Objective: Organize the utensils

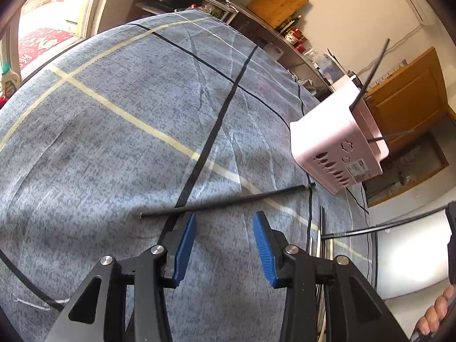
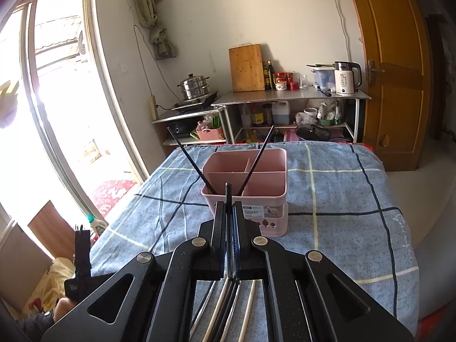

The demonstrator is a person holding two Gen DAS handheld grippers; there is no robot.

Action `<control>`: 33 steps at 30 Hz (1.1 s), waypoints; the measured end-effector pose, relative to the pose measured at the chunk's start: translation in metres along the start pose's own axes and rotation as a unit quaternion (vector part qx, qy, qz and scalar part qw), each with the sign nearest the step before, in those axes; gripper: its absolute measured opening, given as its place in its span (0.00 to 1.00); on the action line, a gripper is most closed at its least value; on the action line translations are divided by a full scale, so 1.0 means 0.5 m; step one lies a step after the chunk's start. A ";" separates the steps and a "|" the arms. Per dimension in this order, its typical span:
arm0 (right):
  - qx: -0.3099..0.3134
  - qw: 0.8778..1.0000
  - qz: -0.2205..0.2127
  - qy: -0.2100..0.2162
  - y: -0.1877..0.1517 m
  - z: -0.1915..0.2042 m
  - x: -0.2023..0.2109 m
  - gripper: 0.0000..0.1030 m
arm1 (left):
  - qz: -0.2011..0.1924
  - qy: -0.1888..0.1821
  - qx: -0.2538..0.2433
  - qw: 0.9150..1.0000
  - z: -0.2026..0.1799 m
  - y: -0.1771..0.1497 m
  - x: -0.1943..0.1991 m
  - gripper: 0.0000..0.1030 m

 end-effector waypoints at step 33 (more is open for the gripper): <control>-0.003 1.000 0.008 0.005 0.010 -0.007 -0.016 0.04 | -0.006 0.124 -0.063 0.990 0.005 0.208 -0.039 0.00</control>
Point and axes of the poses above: each gripper's, at about its wrist camera, not at the fingertips, and x roughly against the way its jaws point, z to its left, y to its top, the point moved 6 cm from there along -x, roughly the way its jaws point, and after that the axes turned 13 degrees about -x, right-handed, at the moved point
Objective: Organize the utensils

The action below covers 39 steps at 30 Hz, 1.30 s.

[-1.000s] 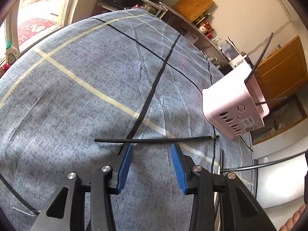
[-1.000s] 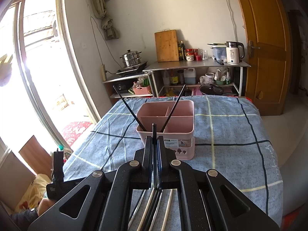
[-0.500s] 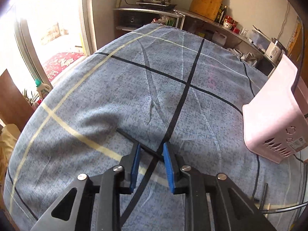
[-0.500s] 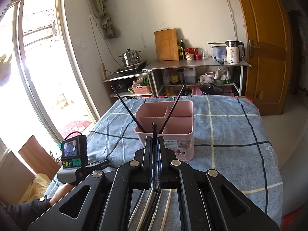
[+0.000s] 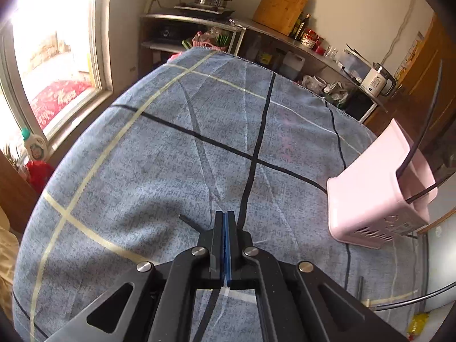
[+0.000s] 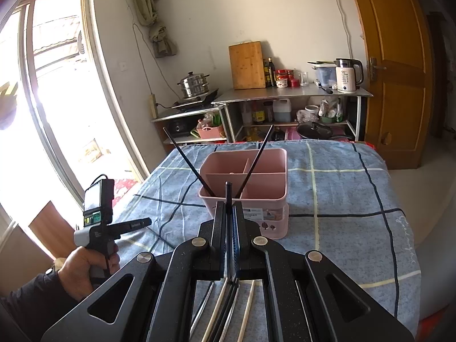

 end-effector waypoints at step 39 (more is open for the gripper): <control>0.002 1.000 -0.015 0.008 0.019 0.010 0.010 0.04 | -0.147 -0.076 -0.138 0.976 -0.182 0.117 0.210 0.04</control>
Point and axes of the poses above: each gripper's, at about its wrist camera, not at the fingertips, and x roughly against the way its jaws point, z to its left, y to its top, the point moved 6 cm from there along -x, roughly the way its jaws point, and after that the axes turned 13 degrees about -x, right-handed, at the moved point
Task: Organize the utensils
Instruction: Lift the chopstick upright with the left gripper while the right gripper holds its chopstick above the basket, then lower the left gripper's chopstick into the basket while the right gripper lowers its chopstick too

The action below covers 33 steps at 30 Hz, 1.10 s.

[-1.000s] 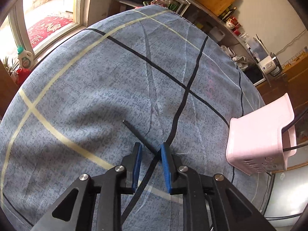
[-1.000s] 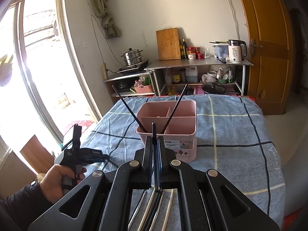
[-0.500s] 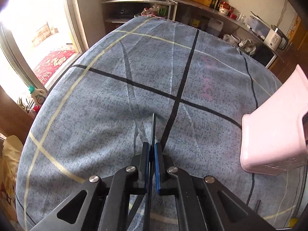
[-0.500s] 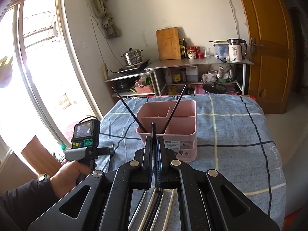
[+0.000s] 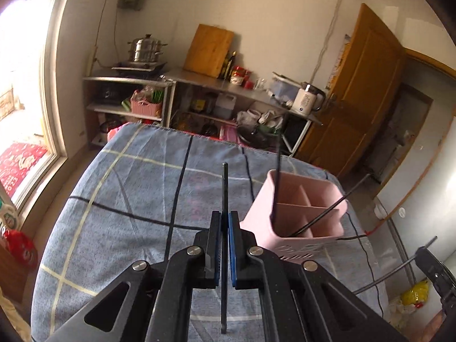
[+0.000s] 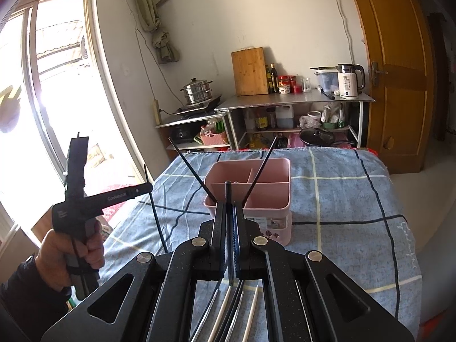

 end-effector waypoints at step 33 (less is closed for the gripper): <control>0.010 0.998 -0.059 0.005 0.107 0.024 0.039 0.04 | -0.098 -0.060 -0.079 0.990 -0.122 0.106 0.195 0.04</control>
Point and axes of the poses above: each gripper's, at about its wrist camera, not at the fingertips, and x roughly against the way its jaws point, z to its left, y to its top, the point moved 6 cm from there along -x, roughly the way its jaws point, and after that the axes turned 13 degrees about -x, right-handed, at the moved point
